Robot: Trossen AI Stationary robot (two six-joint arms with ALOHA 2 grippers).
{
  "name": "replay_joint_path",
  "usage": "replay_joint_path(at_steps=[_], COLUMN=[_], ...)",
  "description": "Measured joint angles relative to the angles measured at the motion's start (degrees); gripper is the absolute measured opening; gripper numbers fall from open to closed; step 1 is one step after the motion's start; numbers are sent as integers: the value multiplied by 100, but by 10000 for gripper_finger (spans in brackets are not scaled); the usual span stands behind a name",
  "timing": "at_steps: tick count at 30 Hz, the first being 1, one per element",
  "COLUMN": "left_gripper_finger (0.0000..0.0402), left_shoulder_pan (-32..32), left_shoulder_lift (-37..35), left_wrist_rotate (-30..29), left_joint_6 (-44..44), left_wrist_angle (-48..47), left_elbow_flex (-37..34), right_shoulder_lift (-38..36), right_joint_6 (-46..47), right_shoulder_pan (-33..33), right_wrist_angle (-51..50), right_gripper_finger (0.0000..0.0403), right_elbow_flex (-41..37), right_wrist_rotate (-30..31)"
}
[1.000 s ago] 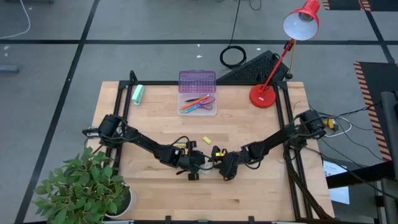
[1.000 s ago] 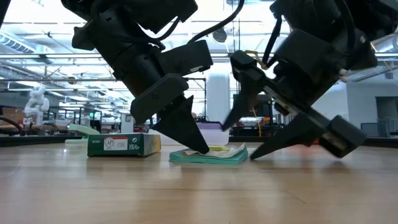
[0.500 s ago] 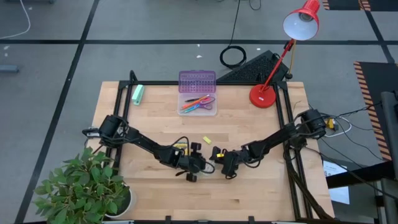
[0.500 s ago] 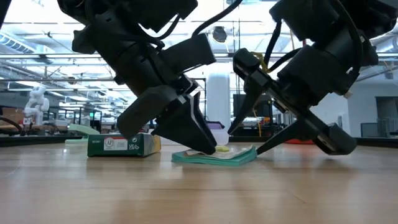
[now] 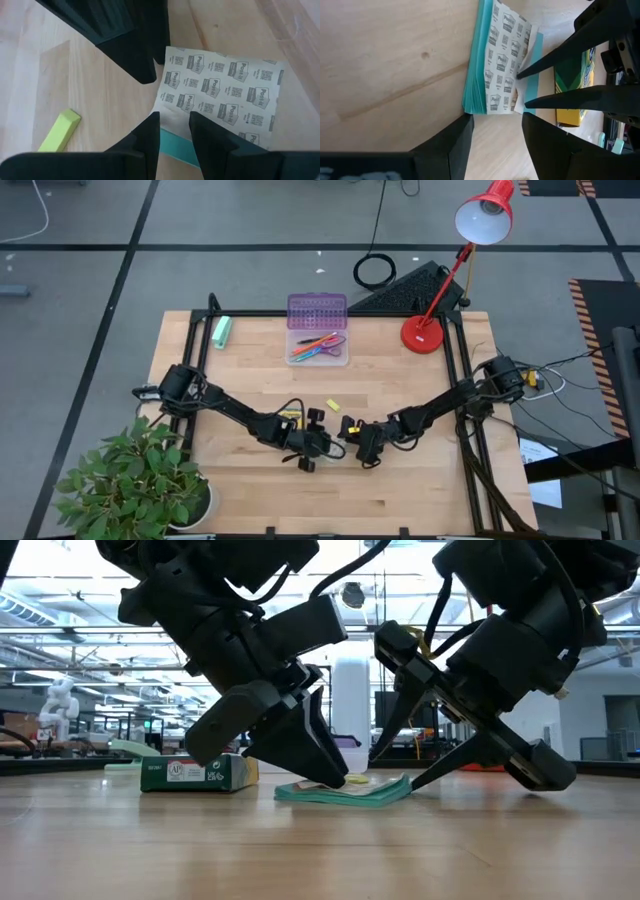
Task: Pack school essentials
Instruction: Put the blue sticky notes into the purple supply box
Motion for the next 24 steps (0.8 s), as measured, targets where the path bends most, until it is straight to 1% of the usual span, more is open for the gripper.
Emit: replay_joint_path(at_steps=[13,20,24], left_gripper_finger=[113,113,113], left_shoulder_pan=[0,-37,-37], left_shoulder_lift=[0,0,0], left_wrist_rotate=[-29,-70,-69], left_joint_6=[29,37,37], left_wrist_angle=[-22,-20,-14], left_elbow_flex=[0,0,-2], right_shoulder_lift=[-92,-186,-188], right_joint_6=[235,494,619], right_shoulder_pan=[95,183,192], right_wrist_angle=[-299,-348,-275], right_gripper_finger=[175,211,218], right_elbow_flex=[-7,-9,-13], right_wrist_rotate=[-200,-276,-350])
